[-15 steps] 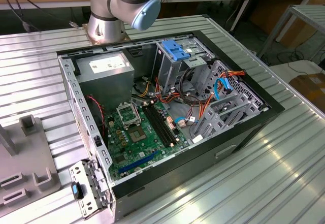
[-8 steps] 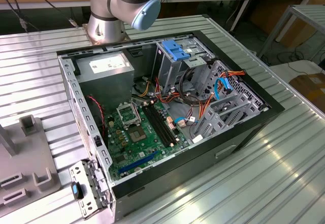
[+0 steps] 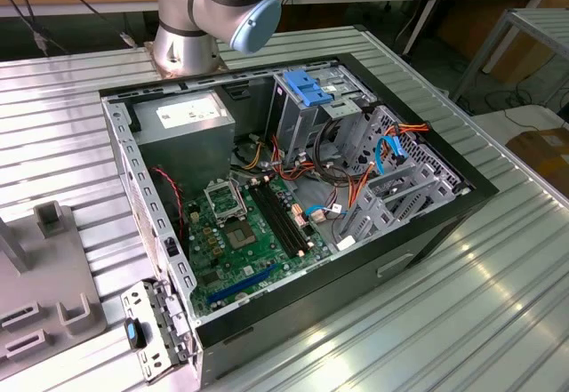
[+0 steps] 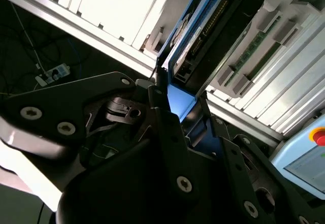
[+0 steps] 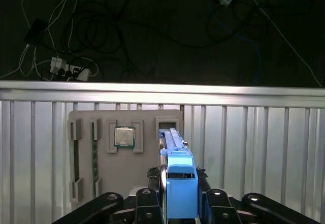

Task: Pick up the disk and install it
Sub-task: 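Pick up the disk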

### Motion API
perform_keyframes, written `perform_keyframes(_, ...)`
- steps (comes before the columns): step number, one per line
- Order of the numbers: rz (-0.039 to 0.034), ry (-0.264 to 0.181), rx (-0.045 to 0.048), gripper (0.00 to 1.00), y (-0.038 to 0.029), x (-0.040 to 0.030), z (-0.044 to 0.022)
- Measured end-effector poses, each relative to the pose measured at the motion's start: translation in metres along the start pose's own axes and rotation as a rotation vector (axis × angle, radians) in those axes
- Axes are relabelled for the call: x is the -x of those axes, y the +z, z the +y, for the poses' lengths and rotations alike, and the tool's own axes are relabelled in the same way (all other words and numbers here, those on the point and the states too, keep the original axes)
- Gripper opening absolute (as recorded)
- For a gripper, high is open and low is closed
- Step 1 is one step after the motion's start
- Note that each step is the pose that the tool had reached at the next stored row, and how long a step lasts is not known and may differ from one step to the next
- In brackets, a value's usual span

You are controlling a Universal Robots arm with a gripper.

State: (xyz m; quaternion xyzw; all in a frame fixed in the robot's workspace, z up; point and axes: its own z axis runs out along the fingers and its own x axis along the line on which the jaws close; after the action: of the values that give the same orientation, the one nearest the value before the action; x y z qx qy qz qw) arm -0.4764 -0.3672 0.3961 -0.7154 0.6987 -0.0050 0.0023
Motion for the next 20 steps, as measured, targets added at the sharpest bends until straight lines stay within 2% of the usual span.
perform_keyframes(6, 0.0, 0.0, -0.0022, 0.36, -0.0003, 0.0, 0.0003)
perform_keyframes(12, 0.0, 0.0, -0.0032, 0.36, -0.0105, 0.0, 0.0002)
perform_keyframes(17, 0.0001, 0.0, -0.0033, 0.36, -0.0318, -0.0001, -0.0001)
perform_keyframes(20, 0.0001, 0.0, -0.0033, 0.36, -0.0389, -0.0001, -0.0001)
